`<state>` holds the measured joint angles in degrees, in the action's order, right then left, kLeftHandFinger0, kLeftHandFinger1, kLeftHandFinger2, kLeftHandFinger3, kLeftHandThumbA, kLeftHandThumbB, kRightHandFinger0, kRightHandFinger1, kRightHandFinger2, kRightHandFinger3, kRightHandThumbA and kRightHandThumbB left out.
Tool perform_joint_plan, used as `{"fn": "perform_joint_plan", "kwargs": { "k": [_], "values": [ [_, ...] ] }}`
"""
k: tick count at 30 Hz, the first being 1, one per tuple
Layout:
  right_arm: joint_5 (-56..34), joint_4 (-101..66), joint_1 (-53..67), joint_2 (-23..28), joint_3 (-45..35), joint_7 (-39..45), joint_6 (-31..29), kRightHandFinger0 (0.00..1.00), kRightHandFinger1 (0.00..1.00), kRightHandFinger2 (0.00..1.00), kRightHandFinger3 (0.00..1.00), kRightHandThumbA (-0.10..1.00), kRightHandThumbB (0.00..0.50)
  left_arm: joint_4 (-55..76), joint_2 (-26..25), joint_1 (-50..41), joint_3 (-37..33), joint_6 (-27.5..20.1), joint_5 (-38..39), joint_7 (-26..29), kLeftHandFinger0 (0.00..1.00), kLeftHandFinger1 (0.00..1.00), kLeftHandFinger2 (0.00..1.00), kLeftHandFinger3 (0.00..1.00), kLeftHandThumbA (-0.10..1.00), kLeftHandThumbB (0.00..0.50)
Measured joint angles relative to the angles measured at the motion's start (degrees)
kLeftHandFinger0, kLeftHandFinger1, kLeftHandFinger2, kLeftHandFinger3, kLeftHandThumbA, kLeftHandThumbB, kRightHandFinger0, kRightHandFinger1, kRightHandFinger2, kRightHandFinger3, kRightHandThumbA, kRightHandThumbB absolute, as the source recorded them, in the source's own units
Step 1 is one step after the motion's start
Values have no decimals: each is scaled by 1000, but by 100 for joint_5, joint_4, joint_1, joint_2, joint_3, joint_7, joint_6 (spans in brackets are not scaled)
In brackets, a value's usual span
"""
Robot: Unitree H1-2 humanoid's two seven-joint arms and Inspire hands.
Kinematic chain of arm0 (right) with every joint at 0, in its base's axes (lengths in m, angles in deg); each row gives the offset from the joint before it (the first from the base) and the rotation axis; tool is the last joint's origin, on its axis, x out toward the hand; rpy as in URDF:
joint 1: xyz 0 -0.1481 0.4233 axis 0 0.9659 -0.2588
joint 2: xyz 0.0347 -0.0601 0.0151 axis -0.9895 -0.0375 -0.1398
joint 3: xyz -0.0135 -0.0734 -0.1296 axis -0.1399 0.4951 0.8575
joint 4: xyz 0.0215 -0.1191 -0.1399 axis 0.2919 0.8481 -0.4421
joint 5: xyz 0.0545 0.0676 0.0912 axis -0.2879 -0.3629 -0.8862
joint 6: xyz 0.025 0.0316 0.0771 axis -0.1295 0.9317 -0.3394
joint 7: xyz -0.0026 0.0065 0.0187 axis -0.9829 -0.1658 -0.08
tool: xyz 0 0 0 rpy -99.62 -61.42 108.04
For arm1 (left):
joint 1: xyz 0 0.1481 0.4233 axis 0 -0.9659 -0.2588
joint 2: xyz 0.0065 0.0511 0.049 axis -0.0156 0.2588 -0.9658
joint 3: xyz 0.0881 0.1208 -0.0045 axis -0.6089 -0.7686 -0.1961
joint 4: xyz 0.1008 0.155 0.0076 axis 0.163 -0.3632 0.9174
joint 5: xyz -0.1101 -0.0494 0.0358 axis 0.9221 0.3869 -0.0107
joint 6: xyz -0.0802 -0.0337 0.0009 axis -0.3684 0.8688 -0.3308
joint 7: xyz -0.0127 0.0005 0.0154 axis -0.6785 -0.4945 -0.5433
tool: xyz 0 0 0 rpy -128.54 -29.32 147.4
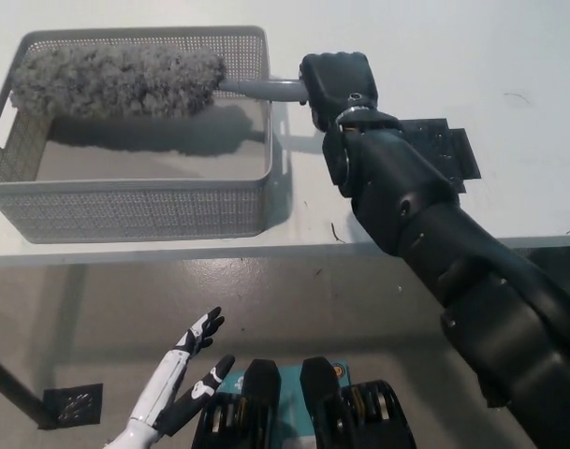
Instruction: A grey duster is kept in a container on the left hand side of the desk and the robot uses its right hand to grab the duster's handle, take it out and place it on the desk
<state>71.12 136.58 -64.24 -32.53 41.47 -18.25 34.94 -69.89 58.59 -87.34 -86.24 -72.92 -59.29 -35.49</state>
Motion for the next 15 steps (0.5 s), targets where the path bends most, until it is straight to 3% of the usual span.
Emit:
{"fn": "perform_joint_plan", "kwargs": {
  "k": [4,7,9,11,12,13,14,15],
  "values": [
    [-296,0,7,-12,-615,-283,-273,0,0,271,134,-98,77,-5,0,18,-16,1,-3,-2,1000,1000,1000,1000,864,75],
    [-673,-2,61,-27,-1306,-461,-514,0,0,275,125,-91,48,-15,1,30,-31,4,-8,-3,1000,1000,1000,1000,865,74],
    [-895,-13,86,-34,-1748,-510,-624,0,0,313,168,-47,63,-20,1,36,-35,9,-8,-6,1000,1000,1000,1000,866,68],
    [-1088,-37,120,-48,-2125,-556,-714,0,28,431,385,-100,69,-30,1,39,-35,9,-9,-11,1000,1000,1000,1000,868,59],
    [-1216,-56,143,-56,-2337,-585,-773,0,31,443,414,-100,67,-36,1,42,-36,10,-9,-15,1000,1000,1000,1000,867,58],
    [-1328,-76,160,-68,-2538,-599,-812,74,89,439,382,-84,37,-41,1,46,-37,11,-9,-18,1000,1000,1000,1000,863,48],
    [-1368,-84,166,-72,-2607,-605,-823,29,91,434,333,-47,44,-43,1,47,-38,11,-9,-19,1000,1000,1000,1000,862,48],
    [-1511,-125,183,-89,-2851,-619,-866,6,18,382,395,-79,44,-50,1,51,-39,11,-10,-23,1000,1000,1000,1000,861,48]
  ]
}}
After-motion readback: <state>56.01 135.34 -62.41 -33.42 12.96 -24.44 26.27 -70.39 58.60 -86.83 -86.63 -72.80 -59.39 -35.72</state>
